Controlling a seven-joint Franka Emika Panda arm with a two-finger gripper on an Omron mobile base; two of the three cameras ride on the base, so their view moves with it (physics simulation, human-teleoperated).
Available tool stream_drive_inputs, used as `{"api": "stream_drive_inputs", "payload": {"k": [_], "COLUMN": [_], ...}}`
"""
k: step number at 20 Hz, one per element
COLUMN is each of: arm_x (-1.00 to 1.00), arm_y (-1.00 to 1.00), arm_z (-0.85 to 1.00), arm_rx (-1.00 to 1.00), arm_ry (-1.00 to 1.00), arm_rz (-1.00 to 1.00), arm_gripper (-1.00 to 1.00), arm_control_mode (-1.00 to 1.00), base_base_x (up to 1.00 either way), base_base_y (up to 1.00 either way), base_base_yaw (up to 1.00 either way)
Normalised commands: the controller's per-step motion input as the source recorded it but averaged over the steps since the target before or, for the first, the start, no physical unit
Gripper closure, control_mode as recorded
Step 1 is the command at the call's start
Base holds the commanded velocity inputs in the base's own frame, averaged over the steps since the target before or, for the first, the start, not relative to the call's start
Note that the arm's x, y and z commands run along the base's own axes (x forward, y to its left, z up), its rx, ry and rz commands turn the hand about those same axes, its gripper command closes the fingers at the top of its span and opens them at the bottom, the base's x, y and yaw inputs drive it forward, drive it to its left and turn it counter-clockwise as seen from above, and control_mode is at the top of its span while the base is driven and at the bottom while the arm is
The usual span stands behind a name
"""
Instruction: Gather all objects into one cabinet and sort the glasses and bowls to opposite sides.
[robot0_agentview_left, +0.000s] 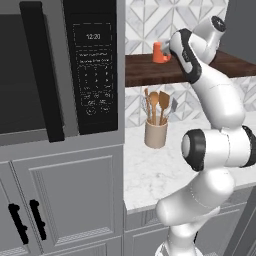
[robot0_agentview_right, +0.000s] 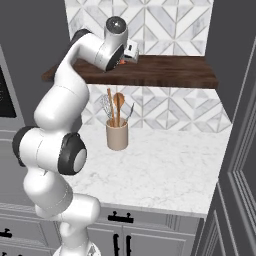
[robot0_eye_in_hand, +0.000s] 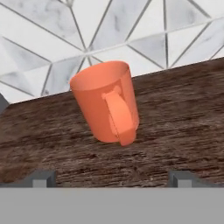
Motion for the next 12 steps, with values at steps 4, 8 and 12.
{"api": "stream_drive_inputs", "payload": {"k": [4,8,12], "arm_x": [0.42,0.36,0.29], "arm_y": [0.00,-0.01,0.00], "arm_z": [0.00,0.00,0.00], "arm_rx": [0.00,0.00,0.00], "arm_ry": [0.01,0.02,0.02], "arm_rz": [0.01,0.01,0.02], "arm_gripper": [-1.00,-1.00,-1.00], "arm_control_mode": [-1.00,-1.00,-1.00], "base_base_x": [0.00,0.00,0.00], "base_base_y": [0.00,0.00,0.00], "base_base_yaw": [0.00,0.00,0.00]}}
